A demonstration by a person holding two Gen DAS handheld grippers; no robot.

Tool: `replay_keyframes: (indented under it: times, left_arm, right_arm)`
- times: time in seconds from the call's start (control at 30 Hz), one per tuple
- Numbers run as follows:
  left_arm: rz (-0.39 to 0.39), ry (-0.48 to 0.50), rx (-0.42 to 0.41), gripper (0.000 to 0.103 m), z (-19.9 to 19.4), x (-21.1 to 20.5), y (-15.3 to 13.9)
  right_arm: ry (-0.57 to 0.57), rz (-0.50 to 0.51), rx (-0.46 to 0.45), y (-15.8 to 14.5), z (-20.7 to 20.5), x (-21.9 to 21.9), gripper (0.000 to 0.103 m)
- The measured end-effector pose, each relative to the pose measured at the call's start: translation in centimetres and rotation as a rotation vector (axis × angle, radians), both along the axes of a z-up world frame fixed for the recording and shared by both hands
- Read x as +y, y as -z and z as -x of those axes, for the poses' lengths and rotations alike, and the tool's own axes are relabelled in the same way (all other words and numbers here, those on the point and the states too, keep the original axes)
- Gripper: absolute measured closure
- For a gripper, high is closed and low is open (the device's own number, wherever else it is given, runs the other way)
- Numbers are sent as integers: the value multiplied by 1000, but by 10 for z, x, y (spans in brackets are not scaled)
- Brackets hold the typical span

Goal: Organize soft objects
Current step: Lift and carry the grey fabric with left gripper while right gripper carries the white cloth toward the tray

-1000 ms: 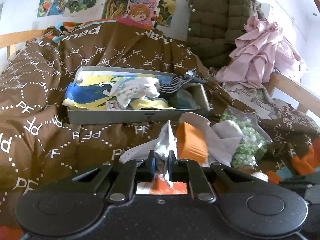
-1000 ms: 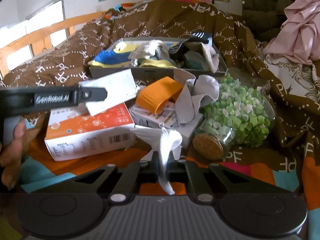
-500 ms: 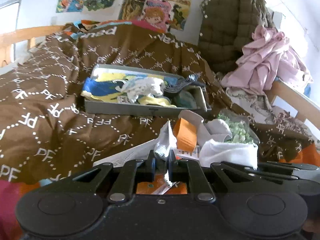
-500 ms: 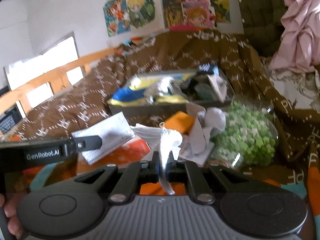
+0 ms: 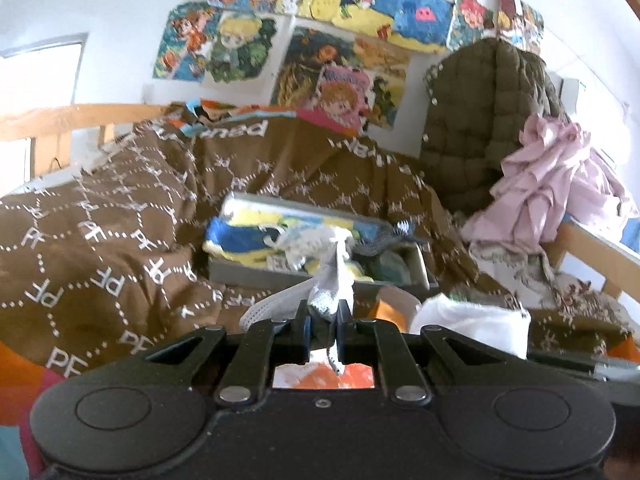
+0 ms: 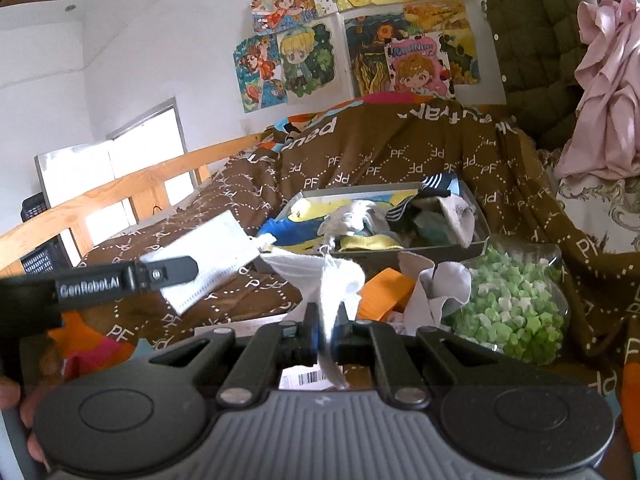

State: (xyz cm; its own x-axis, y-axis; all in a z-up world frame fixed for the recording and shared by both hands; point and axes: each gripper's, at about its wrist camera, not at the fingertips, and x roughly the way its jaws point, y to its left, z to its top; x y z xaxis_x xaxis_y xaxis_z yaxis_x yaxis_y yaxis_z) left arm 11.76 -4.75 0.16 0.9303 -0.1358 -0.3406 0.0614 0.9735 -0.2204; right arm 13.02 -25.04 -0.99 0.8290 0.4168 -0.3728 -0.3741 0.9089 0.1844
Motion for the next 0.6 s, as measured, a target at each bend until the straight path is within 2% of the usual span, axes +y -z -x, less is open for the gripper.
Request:
replay_keyframes:
  times: [0.27,0.43,0.6]
  left_arm:
    - [-1,-47,-18,91,-26,12,-13]
    - [-33,-93,-53,91,-44,16,-21]
    - [-27,-118,-69,91,-72,23,-23]
  right_arm:
    - [19,9,-47,1,-8,3,96]
    - [19,1,-59,-2,-24,8,96]
    - [19,-7,-112,-9,-44,20,96]
